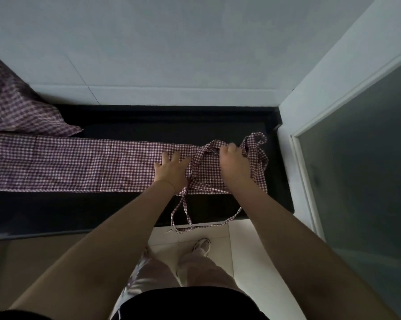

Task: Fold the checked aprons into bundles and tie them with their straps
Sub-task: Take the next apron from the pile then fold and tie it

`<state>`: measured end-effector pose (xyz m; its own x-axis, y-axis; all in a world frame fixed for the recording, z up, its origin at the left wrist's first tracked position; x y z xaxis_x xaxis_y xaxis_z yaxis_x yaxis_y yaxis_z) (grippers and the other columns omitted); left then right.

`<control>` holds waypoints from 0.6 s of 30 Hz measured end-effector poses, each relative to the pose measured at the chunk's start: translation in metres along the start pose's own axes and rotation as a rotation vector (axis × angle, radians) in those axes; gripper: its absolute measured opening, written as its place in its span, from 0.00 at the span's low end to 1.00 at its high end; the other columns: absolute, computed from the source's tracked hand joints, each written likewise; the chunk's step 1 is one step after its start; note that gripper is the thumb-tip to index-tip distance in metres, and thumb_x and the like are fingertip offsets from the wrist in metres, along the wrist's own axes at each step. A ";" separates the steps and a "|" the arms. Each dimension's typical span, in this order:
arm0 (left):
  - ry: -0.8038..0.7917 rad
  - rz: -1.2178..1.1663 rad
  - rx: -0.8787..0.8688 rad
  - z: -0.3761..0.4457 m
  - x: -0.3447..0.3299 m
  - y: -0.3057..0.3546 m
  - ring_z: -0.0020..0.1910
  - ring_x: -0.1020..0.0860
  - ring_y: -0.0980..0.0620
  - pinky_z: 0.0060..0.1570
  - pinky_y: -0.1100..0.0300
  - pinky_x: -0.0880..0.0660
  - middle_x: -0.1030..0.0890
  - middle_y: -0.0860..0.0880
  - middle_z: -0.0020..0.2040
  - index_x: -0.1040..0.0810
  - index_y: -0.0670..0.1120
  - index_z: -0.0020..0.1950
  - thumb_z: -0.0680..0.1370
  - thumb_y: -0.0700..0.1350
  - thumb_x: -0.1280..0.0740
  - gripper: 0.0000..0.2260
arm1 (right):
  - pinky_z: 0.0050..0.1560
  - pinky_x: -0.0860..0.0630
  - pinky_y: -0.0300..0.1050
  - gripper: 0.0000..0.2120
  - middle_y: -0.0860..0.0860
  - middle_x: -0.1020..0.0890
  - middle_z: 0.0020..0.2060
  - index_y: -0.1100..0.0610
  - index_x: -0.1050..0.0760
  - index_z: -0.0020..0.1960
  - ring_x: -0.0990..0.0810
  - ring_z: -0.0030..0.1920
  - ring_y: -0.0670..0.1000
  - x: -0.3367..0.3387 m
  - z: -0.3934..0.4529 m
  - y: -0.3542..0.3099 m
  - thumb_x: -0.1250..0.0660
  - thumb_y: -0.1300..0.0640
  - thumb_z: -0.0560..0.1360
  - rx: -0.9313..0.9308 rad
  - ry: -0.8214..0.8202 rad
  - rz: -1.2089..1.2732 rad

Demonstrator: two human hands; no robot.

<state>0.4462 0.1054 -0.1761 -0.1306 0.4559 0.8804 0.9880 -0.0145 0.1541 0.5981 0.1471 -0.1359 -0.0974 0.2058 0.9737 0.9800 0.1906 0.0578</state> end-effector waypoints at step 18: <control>-0.203 -0.104 0.166 0.008 -0.016 -0.008 0.77 0.61 0.32 0.73 0.31 0.49 0.60 0.43 0.80 0.50 0.54 0.80 0.78 0.45 0.35 0.35 | 0.55 0.25 0.54 0.18 0.56 0.23 0.65 0.55 0.26 0.69 0.23 0.62 0.59 0.001 0.014 0.093 0.44 0.59 0.81 -0.140 -0.430 -0.503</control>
<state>0.4411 0.1048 -0.1951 -0.2289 0.6168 0.7531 0.9725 0.1796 0.1485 0.6863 0.1780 -0.1325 -0.5800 0.4939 0.6478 0.8075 0.2432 0.5374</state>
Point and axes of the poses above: each hand's wrist, its own z-axis towards the middle knuckle, its own x-axis out of the back of the hand, y = z × x, the point moved 10 cm from there along z, towards the middle knuckle
